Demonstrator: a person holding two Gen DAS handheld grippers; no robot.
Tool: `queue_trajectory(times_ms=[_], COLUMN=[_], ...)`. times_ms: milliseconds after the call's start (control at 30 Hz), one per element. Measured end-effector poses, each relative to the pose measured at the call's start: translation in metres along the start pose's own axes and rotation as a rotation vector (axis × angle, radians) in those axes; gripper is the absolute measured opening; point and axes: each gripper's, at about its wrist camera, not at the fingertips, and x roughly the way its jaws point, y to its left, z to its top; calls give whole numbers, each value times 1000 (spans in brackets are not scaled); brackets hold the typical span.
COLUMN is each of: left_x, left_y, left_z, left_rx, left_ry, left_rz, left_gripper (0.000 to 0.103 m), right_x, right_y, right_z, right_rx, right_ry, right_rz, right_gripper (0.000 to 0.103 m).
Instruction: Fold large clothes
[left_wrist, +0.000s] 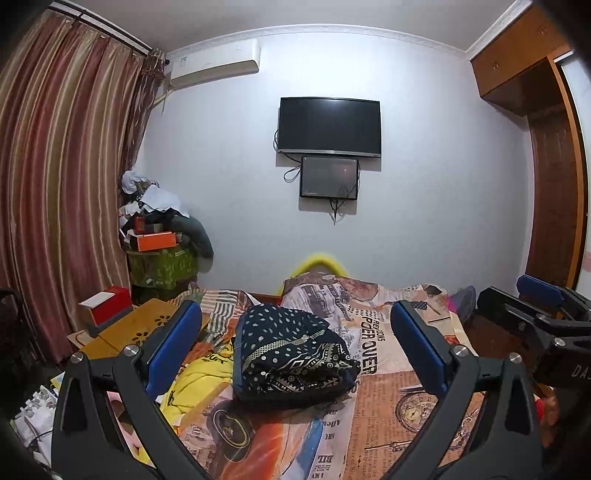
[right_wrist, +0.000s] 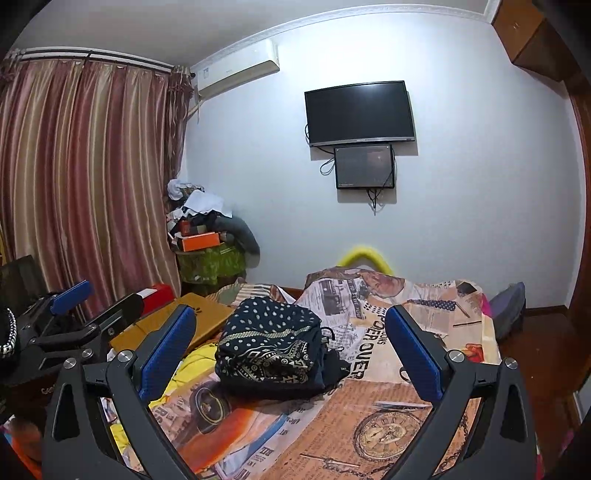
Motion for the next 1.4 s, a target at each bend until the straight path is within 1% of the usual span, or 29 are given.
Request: queue_trajectory(times_ms=[700,1400], left_x=[0,0], left_y=[-4,-6], left_z=[-3,-4], left_rx=[-7,2], left_ry=[18,14], left_rz=[-44,-48], left_gripper=[103,103], right_x=[-1,0], right_y=[-4,-9], right_z=[1,-1], right_rx=[5,14], right_ry=[6,10], right_rz=[-11,-26], right_gripper=[102,102])
